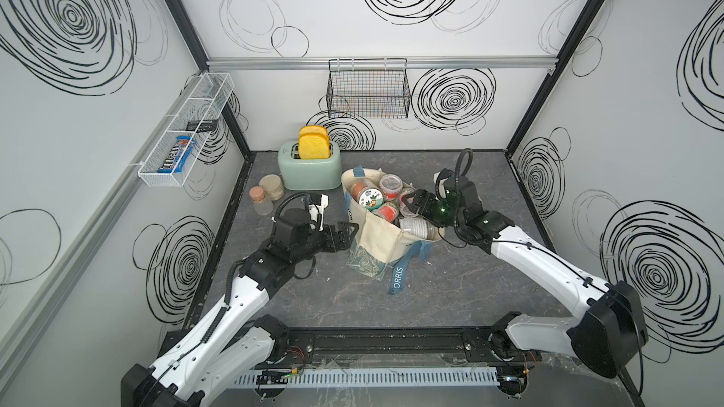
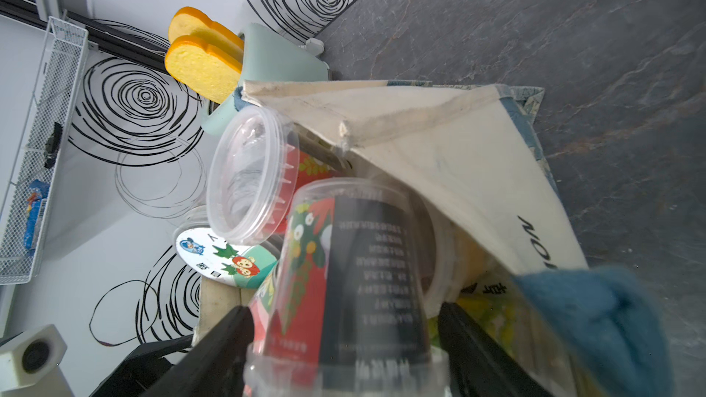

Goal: Take out the seed jars from the canvas bag
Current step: Pick up the seed jar from the canvas bag.

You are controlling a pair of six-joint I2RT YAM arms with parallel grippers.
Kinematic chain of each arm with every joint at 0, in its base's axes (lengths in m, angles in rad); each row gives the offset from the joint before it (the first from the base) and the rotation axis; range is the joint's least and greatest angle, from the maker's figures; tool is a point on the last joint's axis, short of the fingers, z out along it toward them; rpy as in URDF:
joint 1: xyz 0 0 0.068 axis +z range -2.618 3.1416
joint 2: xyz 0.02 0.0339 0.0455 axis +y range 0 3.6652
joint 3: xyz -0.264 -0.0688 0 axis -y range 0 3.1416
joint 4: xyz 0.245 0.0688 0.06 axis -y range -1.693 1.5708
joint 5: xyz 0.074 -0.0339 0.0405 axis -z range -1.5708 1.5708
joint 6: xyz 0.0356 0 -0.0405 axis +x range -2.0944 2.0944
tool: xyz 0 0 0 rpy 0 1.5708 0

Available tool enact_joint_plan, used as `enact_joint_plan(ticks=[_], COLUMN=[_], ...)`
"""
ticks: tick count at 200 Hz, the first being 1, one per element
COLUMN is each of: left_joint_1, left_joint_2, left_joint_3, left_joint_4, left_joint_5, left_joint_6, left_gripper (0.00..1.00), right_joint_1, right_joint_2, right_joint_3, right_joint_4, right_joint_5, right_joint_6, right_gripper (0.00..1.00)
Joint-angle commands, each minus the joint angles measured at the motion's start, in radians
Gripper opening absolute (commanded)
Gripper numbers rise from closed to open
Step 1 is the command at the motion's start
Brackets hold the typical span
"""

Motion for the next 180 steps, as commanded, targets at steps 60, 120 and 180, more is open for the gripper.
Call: enact_joint_plan(ticks=[60,120,180], left_joint_1=[0.002,-0.003,-0.003], left_joint_2=[-0.035,-0.046,-0.037], left_joint_3=[-0.022,-0.043,-0.044], left_joint_4=[0.020,0.030,0.048], left_joint_5=[-0.003,-0.008,-0.003], left_joint_6=[-0.025,-0.028,-0.021], left_gripper=[0.96,0.96,0.96], right_joint_1=[-0.060,-0.319,-0.642], right_joint_2=[-0.187,-0.416,-0.419], right_joint_3=[-0.041,-0.100,-0.217], right_joint_4=[-0.025,-0.189,-0.310], right_joint_5=[-0.041,-0.100,-0.237], right_joint_6=[0.009,-0.053,-0.121], right_gripper=[0.78,0.77,0.77])
